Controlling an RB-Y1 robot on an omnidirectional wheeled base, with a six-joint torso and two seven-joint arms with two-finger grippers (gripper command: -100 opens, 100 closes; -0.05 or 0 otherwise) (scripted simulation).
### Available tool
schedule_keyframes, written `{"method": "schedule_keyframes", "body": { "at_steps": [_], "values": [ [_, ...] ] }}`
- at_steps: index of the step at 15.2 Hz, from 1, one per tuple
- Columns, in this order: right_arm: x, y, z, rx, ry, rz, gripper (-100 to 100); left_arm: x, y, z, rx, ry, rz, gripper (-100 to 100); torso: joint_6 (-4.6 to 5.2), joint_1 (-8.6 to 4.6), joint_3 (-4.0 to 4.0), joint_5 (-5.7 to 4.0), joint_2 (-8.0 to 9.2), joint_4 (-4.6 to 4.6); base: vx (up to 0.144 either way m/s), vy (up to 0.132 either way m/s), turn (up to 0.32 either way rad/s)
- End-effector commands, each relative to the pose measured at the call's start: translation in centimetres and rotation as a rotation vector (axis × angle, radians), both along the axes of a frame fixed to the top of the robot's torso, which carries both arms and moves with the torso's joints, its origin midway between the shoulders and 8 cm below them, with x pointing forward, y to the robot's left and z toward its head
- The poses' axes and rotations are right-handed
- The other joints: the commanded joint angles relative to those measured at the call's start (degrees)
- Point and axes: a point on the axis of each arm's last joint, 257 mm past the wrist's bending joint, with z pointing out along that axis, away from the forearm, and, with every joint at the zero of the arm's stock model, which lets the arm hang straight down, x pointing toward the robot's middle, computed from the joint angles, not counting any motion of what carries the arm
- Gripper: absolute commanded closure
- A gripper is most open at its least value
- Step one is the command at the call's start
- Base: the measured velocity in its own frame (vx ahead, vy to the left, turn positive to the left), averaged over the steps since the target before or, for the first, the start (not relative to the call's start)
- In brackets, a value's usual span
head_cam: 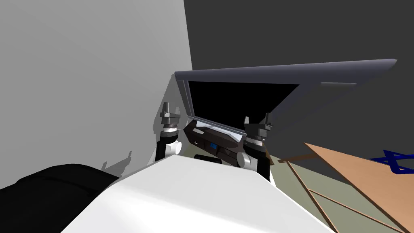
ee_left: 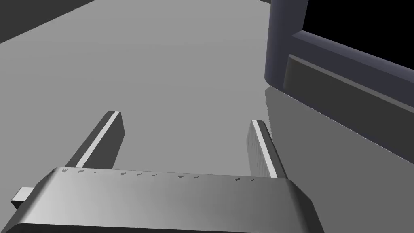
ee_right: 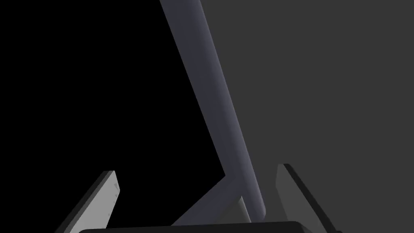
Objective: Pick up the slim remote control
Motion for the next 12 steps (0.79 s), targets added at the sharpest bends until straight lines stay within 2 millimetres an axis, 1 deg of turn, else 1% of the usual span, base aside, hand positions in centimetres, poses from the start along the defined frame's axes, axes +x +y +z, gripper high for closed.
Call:
{"method": "schedule_keyframes", "body": {
  "at_steps": [1, 2, 3, 5, 6, 8, 9, 10, 11, 12],
  "values": [
    [0.0, 0.0, 0.0, 0.0, 0.0, 0.0, 0, 0.6, -0.3, -0.5, 0.03, 0.024, -0.013, -100, 0.0, 0.0, 0.0, 0.0, 0.0, 0.0, -0.001, 0.002, -0.038],
    [0.0, 0.0, 0.0, 0.0, 0.0, 0.0, 0, 1.1, -0.4, -1.1, 0.05, 0.047, -0.021, -100, 0.01, 0.02, 0.0, 0.0, 0.0, 0.0, -0.005, 0.009, -0.096],
    [0.0, 0.0, 0.0, 0.0, 0.0, 0.0, 0, 1.1, -0.4, -1.1, 0.05, 0.047, -0.021, -100, 0.02, 0.05, 0.0, 0.01, 0.01, 0.0, -0.007, 0.014, -0.082],
    [0.0, 0.0, 0.0, 0.0, 0.0, 0.0, 0, 2.6, -0.3, -2.6, 0.087, 0.109, -0.03, -100, 0.02, 0.08, 0.0, 0.02, 0.01, 0.0, -0.005, 0.018, -0.117],
    [0.0, 0.0, 0.0, 0.0, 0.0, 0.0, 0, 2.6, -0.3, -2.6, 0.087, 0.109, -0.03, -100, 0.03, 0.1, 0.0, 0.02, 0.01, 0.0, -0.007, 0.024, -0.105],
    [0.0, 0.0, 0.0, 0.0, 0.0, 0.0, 0, 4.5, 0.3, -4.8, 0.117, 0.189, -0.029, -100, 0.02, 0.13, 0.01, 0.03, 0.02, 0.0, -0.011, 0.025, -0.143],
    [0.0, 0.0, 0.0, 0.0, 0.0, 0.0, 0, 4.5, 0.3, -4.8, 0.117, 0.191, -0.028, -100, 0.03, 0.14, 0.01, 0.03, 0.02, 0.0, -0.011, 0.027, -0.146],
    [0.0, 0.0, 0.0, 0.0, 0.0, 0.0, 0, 5.5, 0.9, -6.0, 0.129, 0.233, -0.024, -100, 0.02, 0.15, 0.01, 0.03, 0.02, 0.0, -0.011, 0.031, -0.176],
    [0.0, 0.0, 0.0, 0.0, 0.0, 0.0, 0, 5.6, 0.9, -6.1, 0.128, 0.238, -0.023, -100, 0.03, 0.16, 0.01, 0.03, 0.02, 0.0, -0.009, 0.032, -0.126],
    [0.0, 0.0, 0.0, 0.0, 0.0, 0.0, 0, 6.6, 1.5, -7.4, 0.138, 0.283, -0.016, -100, 0.01, 0.16, 0.01, 0.04, 0.02, 0.0, -0.009, 0.031, -0.123]
  ]
}}
